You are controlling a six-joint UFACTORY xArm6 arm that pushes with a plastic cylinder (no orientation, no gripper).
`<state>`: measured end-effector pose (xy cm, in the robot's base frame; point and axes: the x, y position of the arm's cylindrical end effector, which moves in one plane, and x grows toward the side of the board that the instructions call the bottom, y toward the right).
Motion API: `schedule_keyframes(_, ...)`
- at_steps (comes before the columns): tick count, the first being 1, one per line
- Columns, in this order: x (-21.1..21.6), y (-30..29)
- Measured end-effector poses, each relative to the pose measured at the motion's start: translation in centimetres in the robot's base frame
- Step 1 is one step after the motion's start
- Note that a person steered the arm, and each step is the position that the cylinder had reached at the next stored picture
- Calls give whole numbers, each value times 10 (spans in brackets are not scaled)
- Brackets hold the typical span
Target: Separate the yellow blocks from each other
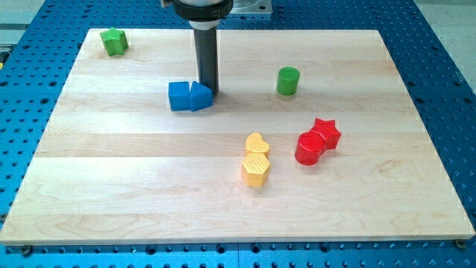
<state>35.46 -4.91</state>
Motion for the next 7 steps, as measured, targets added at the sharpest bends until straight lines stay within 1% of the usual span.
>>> schedule_keyframes(1, 5, -1)
schedule_keyframes(2, 63, 24)
schedule_keyframes(3, 89, 43)
schedule_keyframes(4, 149, 122)
schedule_keyframes(5, 179, 173)
schedule_keyframes(6, 216, 177)
schedule_keyframes(7, 229, 130)
